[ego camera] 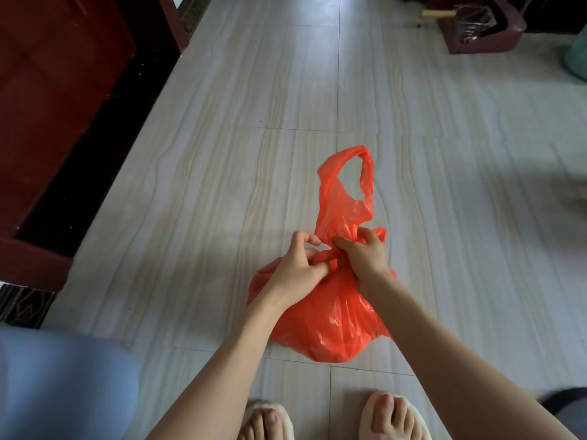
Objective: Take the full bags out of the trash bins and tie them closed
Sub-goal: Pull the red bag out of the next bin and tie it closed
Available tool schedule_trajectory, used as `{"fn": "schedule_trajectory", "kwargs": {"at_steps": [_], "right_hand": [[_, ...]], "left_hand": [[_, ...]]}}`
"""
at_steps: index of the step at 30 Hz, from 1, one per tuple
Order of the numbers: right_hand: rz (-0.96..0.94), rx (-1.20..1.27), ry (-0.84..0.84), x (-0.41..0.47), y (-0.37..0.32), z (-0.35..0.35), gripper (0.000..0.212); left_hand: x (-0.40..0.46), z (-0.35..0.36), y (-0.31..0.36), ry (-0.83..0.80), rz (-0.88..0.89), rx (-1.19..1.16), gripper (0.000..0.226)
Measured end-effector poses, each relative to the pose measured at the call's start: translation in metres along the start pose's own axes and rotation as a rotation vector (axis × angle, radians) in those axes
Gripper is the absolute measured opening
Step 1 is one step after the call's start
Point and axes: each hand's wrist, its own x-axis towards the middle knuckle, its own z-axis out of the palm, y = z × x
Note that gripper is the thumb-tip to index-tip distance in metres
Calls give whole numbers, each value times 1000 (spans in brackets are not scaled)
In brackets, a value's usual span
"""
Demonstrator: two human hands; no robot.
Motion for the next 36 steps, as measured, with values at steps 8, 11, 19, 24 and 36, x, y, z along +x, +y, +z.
{"fn": "schedule_trajectory", "kwargs": {"at_steps": [8, 11, 19, 24, 36], "right_hand": [[-220, -569, 53, 0, 7, 0, 34], [-194, -657, -13, 2, 6, -1, 22], [-129, -646, -378, 1, 2, 0, 22], [-110, -387, -413, -10, -1, -11, 39], [101, -454, -482, -8, -15, -5, 26]], "left_hand": [[-3, 6, -18, 180, 449, 402, 28], [-2, 9, -24, 245, 532, 409, 16], [-3, 6, -24, 190, 461, 451, 60], [-3, 8, -22, 233, 339, 543, 57], [5, -1, -26, 216, 450, 280, 35]]}}
